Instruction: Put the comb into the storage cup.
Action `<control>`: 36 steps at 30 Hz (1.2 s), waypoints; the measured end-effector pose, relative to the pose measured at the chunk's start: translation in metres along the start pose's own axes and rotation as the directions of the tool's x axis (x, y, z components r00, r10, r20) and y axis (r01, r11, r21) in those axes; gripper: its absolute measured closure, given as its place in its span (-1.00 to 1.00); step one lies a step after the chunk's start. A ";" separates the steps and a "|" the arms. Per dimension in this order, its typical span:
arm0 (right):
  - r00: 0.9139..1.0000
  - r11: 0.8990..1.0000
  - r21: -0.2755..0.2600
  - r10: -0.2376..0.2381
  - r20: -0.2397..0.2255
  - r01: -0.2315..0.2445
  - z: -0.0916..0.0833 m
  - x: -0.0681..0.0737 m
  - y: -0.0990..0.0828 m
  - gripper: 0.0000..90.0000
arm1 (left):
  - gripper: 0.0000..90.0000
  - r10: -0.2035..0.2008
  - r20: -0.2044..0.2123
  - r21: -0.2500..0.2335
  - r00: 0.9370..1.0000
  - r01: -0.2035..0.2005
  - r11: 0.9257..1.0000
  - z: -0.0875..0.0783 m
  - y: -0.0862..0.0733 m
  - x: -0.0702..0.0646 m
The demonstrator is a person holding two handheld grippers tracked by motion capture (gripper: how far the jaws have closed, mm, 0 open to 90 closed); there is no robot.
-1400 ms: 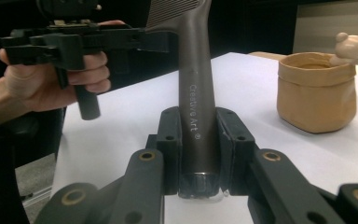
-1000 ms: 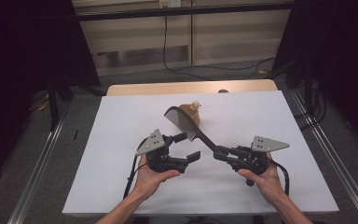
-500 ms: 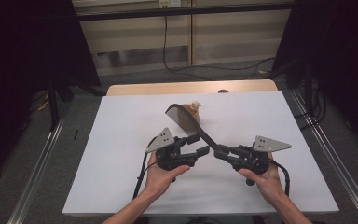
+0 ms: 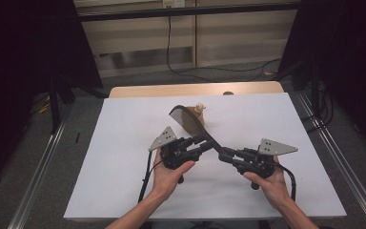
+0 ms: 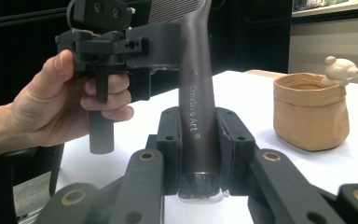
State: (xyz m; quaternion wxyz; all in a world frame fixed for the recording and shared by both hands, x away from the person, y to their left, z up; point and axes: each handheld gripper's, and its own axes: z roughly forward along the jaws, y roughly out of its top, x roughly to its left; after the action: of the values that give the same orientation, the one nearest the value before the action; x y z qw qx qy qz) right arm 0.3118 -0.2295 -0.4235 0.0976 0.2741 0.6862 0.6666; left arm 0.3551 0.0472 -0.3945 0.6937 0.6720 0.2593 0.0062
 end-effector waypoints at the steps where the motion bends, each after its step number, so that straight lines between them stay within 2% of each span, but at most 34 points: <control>1: 1.000 1.000 0.000 0.000 0.001 0.000 0.000 0.000 0.000 0.62 | 0.30 -0.001 -0.001 -0.002 1.000 0.001 1.000 0.001 0.000 0.000; 13: 1.000 1.000 -0.002 -0.005 0.006 0.005 -0.001 -0.002 0.000 0.62 | 0.36 -0.045 0.006 -0.015 0.999 0.045 0.999 0.006 0.001 0.001; 17: 1.000 1.000 0.001 -0.008 0.001 0.008 0.000 -0.001 -0.001 0.61 | 0.36 -0.087 0.014 -0.024 0.996 0.087 0.996 0.010 0.001 0.003; 19: 1.000 1.000 0.001 -0.011 0.005 0.010 0.000 -0.001 -0.001 0.62 | 0.40 -0.106 0.005 -0.031 0.994 0.106 0.994 0.010 0.001 0.003; 21: 1.000 1.000 0.001 -0.012 0.006 0.012 0.000 -0.001 -0.001 0.61 | 0.44 -0.147 0.013 -0.036 0.989 0.148 0.988 0.011 0.000 0.004; 26: 1.000 1.000 0.004 -0.018 0.012 0.018 0.000 -0.001 -0.002 0.61 | 0.47 -0.170 0.011 -0.024 0.985 0.170 0.985 0.011 0.000 0.005; 28: 1.000 1.000 0.007 -0.025 0.017 0.025 0.000 -0.001 -0.002 0.61 | 0.49 -0.202 0.020 -0.025 0.979 0.203 0.979 0.012 -0.001 0.006; 31: 0.999 1.000 0.006 -0.028 0.019 0.027 0.001 -0.001 -0.002 0.62 | 0.51 -0.230 0.029 -0.017 0.973 0.231 0.973 0.012 -0.001 0.007; 33: 0.999 0.999 0.007 -0.033 0.023 0.032 0.001 -0.001 -0.003 0.61 | 0.54 -0.263 0.037 -0.020 0.964 0.263 0.964 0.013 -0.002 0.008; 36: 0.999 0.999 0.014 -0.035 0.025 0.035 0.001 -0.002 -0.004 0.61 | 0.56 -0.268 0.037 -0.007 0.963 0.269 0.963 0.014 -0.002 0.008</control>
State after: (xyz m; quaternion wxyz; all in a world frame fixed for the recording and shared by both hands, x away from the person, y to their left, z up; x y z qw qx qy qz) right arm 0.3129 -0.2295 -0.4275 0.1162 0.2711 0.6940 0.6568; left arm 0.3668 0.0375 -0.3994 0.6966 0.6265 0.3355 -0.0983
